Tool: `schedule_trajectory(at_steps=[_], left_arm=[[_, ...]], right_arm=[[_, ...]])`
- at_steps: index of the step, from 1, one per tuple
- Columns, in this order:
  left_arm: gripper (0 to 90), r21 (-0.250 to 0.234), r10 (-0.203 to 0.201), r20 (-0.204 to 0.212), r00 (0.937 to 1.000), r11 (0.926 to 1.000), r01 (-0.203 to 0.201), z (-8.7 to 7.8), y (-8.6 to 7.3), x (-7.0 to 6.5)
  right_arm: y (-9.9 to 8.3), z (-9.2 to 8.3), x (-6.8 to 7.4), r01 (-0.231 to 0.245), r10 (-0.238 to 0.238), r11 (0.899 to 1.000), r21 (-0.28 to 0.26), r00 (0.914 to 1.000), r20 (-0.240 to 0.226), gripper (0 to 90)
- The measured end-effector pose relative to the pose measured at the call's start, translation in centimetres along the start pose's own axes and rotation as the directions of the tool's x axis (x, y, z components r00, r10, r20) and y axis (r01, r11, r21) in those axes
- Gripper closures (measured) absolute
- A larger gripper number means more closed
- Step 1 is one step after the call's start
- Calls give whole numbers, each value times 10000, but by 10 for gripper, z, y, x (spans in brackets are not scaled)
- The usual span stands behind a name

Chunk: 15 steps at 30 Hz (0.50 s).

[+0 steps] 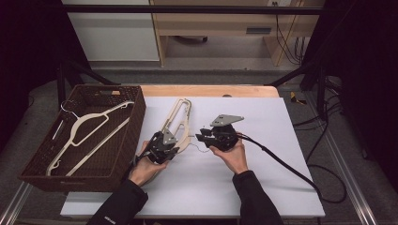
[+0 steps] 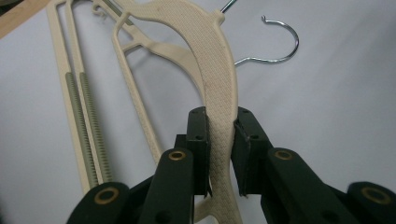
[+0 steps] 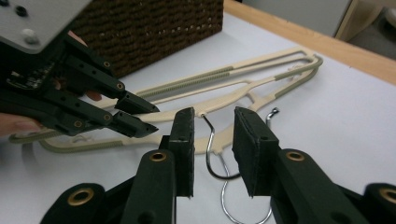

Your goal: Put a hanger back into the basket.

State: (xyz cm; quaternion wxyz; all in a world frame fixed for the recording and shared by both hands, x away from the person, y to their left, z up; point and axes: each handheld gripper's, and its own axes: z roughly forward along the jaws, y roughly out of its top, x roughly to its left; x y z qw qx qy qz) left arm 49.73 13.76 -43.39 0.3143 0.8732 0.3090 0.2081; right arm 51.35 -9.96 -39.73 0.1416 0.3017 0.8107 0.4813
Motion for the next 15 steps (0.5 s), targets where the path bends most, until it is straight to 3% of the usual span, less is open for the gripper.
schedule_trajectory(at_steps=[2, 7, 8, 9, 11, 13, 15], left_arm=[[779, 87, 118, -114, 9999, 9999, -117, -3, 1, 1], [787, -106, -178, -176, 9997, 9998, 176, -8, 0, 4], [788, -9, -85, -186, 9998, 10000, 85, -10, 0, 6], [789, -202, -301, -238, 9993, 9994, 296, -10, 0, 6], [791, -49, -155, -246, 9996, 9999, 154, -13, 0, 8], [794, -313, -487, -355, 9982, 9984, 476, -16, 0, 11], [799, -233, -388, -486, 9981, 9990, 377, -21, 1, 14]], right_arm=[[2, -8, -1, -50, 52, 9997, -240, 9999, 91, 643], [3, -30, -3, -114, 133, 9969, -781, 9996, 234, 531], [2, -34, -4, -133, 160, 9961, -877, 9994, 296, 512], [1, -39, -5, -147, 181, 9955, -935, 9992, 356, 490], [0, -43, -7, -212, 255, 9947, -1010, 9988, 415, 463], [-6, -53, -10, -302, 363, 9935, -1093, 9979, 544, 389], [-12, -60, -12, -416, 477, 9928, -1128, 9975, 520, 348]])
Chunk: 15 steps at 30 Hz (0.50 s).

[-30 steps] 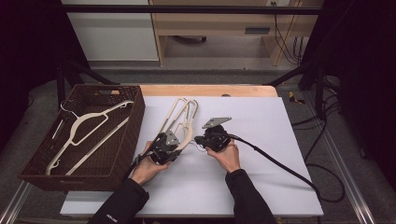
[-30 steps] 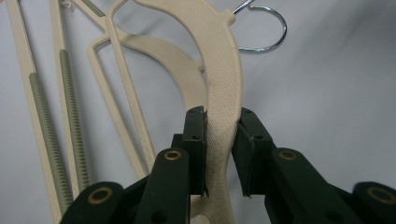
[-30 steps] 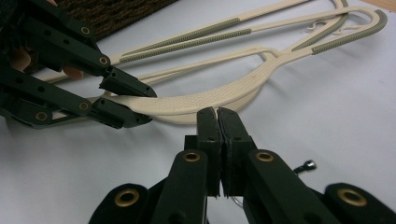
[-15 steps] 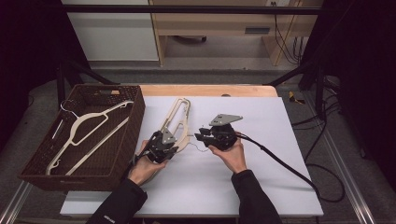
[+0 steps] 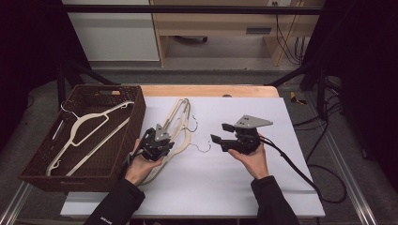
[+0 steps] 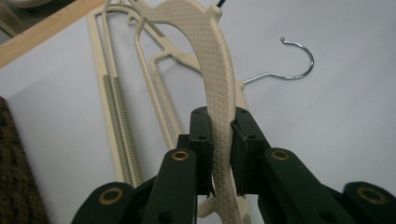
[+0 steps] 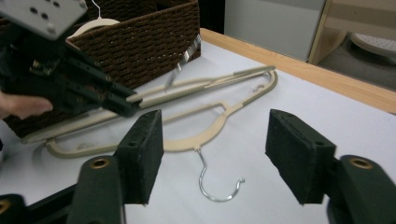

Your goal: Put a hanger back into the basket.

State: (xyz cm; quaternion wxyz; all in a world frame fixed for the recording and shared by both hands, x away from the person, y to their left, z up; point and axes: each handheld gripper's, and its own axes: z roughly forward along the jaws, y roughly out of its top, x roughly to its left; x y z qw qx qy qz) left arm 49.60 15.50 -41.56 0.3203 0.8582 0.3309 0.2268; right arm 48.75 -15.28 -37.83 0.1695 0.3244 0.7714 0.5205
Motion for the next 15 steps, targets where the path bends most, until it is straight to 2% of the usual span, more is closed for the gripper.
schedule_trajectory(at_steps=[3, 4, 10, 11, 12, 13, 14, 15], left_arm=[[807, -274, -241, -157, 9996, 9993, 236, -6, 1, 2], [811, -248, -151, -259, 9996, 9996, 145, -8, 2, 3], [847, -533, -309, -645, 9974, 9982, 274, -22, 2, 10], [860, -533, -309, -645, 9974, 9982, 274, -22, 2, 10], [864, -731, -432, -490, 9979, 9965, 395, -27, 1, 14], [864, -1008, -735, -274, 9969, 9924, 704, -28, 1, 14], [864, -1117, -803, -244, 9965, 9907, 771, -30, 1, 14], [865, -1034, -572, -385, 9976, 9932, 530, -33, 1, 14]], right_arm=[[-9, -9, -3, -33, 33, 10000, 72, 10000, 71, 310], [-12, -11, -5, -31, 30, 9999, 118, 10000, 62, 301], [-29, -27, -9, -141, 134, 9993, 342, 9997, 204, 266], [-32, -29, -9, -203, 194, 9992, 352, 9995, 242, 259], [-34, -31, -10, -198, 189, 9991, 387, 9995, 235, 251], [-36, -33, -11, -199, 187, 9991, 381, 9993, 314, 246], [-38, -35, -11, -254, 240, 9988, 422, 9991, 348, 240], [-40, -37, -12, -231, 216, 9989, 419, 9991, 356, 235]])
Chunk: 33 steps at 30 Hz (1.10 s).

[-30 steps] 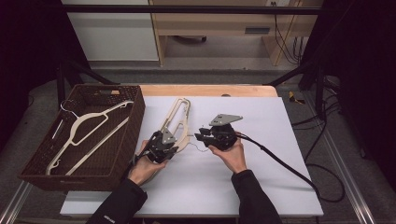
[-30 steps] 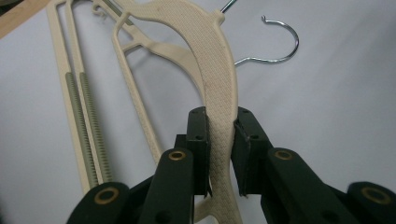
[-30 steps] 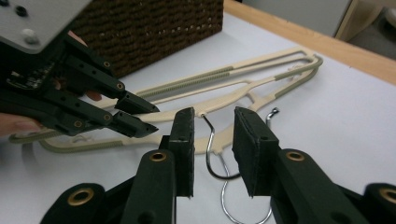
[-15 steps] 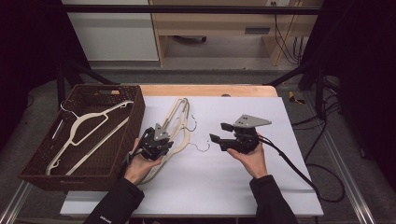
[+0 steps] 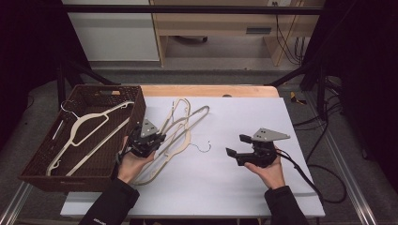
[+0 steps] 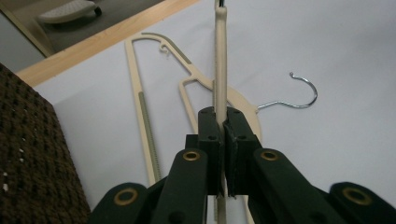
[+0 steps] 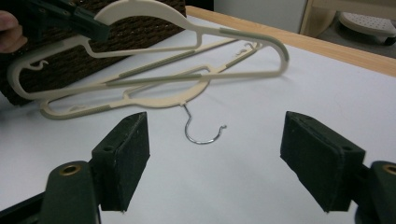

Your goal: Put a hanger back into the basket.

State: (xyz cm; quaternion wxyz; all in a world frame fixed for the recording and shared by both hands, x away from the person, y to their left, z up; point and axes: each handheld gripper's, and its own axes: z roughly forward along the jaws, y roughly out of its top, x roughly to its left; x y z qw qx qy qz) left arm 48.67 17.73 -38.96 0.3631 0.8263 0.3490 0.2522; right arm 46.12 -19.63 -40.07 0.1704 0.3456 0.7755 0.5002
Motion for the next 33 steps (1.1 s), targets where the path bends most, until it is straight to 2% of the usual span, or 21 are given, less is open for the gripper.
schedule_trajectory(at_steps=[2, 4, 5, 10, 13, 15, 16, 21, 24, 25, 27, 31, 33], left_arm=[[865, -45, 69, -193, 9998, 10000, -70, -4, 0, 0], [866, -91, 47, -134, 9999, 9999, -48, -6, 0, 1], [866, -335, -238, 140, 9996, 9991, 243, -10, -1, 2], [866, -683, -489, 432, 9979, 9963, 518, -21, 3, 3], [866, -1108, -626, 931, 9937, 9912, 729, -37, 10, 4], [866, -1235, -615, 1015, 9929, 9896, 739, -42, 12, 4], [866, -1482, -522, 1165, 9918, 9865, 694, -53, 17, 2], [865, -1908, -282, 1555, 9874, 9799, 580, -77, 28, 0], [866, -2099, -83, 1641, 9864, 9768, 431, -92, 35, -1], [866, -2099, -83, 1641, 9864, 9768, 431, -92, 35, -1], [866, -2226, 115, 1698, 9854, 9745, 270, -104, 40, 2], [866, -2225, 151, 1816, 9832, 9746, 262, -116, 46, 11], [866, -2229, 151, 1739, 9846, 9745, 245, -121, 47, 17]], right_arm=[[-3, -4, -1, -37, 37, 10000, -10, 10000, 40, 224], [-4, -6, -1, -19, 19, 10000, 4, 9999, 123, 216], [-8, -10, -2, -36, 36, 10000, -44, 9999, 119, 203], [-14, -19, -4, -167, 172, 9995, -275, 9997, 201, 165], [-18, -28, -6, -221, 239, 9982, -561, 9992, 317, 151], [-20, -33, -7, -250, 273, 9977, -630, 9990, 355, 148], [-20, -34, -7, -287, 313, 9973, -675, 9988, 388, 146], [-22, -40, -8, -246, 282, 9972, -700, 9983, 506, 137], [-22, -42, -8, -267, 310, 9969, -740, 9979, 573, 136], [-22, -42, -8, -267, 310, 9969, -740, 9979, 573, 136], [-23, -45, -9, -275, 323, 9964, -804, 9978, 583, 131], [-24, -47, -10, -371, 430, 9955, -876, 9968, 668, 119], [-25, -48, -10, -396, 460, 9954, -875, 9964, 716, 107]])
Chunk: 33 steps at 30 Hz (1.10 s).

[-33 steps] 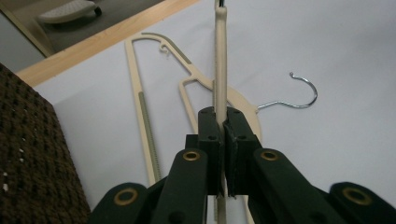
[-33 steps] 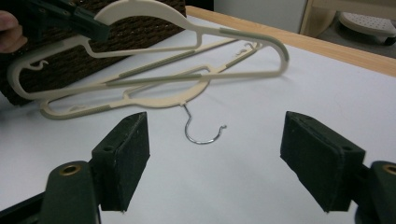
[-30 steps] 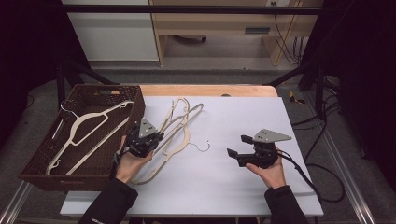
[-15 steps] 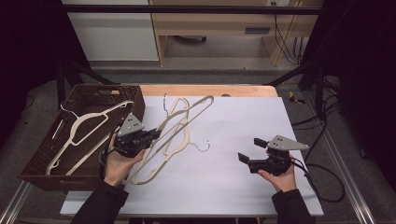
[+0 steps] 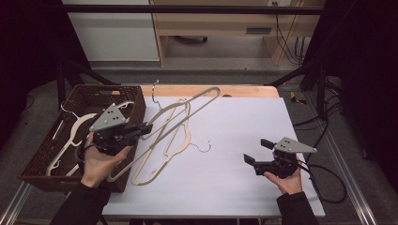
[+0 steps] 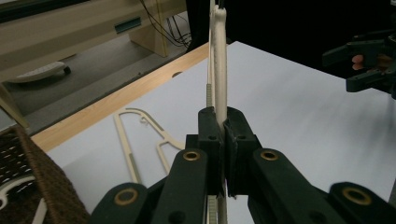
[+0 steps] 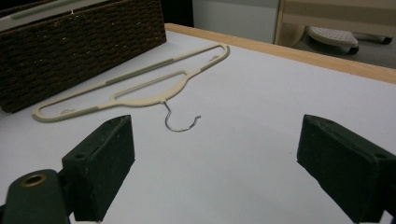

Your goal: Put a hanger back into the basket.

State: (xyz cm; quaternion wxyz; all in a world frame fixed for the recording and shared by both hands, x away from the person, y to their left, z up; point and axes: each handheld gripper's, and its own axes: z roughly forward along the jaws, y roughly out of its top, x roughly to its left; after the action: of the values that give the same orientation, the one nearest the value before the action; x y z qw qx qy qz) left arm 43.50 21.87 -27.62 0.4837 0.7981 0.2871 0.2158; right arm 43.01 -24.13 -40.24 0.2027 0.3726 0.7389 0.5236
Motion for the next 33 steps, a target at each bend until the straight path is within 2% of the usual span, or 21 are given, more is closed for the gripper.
schedule_trajectory(at_steps=[4, 5, 8, 9, 10, 13, 17, 24, 33], left_arm=[[866, -48, -32, 51, 10000, 10000, 32, -9, 4, 11], [866, -119, -116, 49, 9999, 9999, 116, -16, 5, 19], [866, -123, -172, -189, 9997, 9998, 170, -26, 7, 30], [866, -123, -172, -189, 9997, 9998, 170, -26, 7, 30], [866, -96, -136, -364, 9992, 9999, 132, -32, 8, 38], [865, -141, -158, -414, 9990, 9998, 153, -42, 6, 51], [865, -168, -160, -461, 9988, 9997, 152, -48, 5, 61], [865, -64, -141, -645, 9978, 9999, 137, -59, -3, 85], [865, 126, -397, -1054, 9936, 9991, 412, -73, -20, 122]], right_arm=[[0, -1, 0, 24, -24, 10000, -16, 10000, 80, 91], [0, -1, 0, 49, -48, 10000, -43, 9999, 95, 87], [0, -2, 0, 14, -14, 10000, -27, 9999, 128, 79], [0, -2, 0, 14, -14, 10000, -27, 9999, 128, 79], [0, -2, 0, 4, -4, 10000, -11, 9999, 147, 76], [0, -3, 0, -36, 36, 10000, -2, 9999, 160, 78], [-1, -2, 0, 28, -29, 10000, 33, 9998, 188, 78], [-1, -3, 0, 14, -14, 10000, 0, 9998, 191, 77], [-1, -2, 0, 25, -26, 10000, 57, 9997, 223, 76]])
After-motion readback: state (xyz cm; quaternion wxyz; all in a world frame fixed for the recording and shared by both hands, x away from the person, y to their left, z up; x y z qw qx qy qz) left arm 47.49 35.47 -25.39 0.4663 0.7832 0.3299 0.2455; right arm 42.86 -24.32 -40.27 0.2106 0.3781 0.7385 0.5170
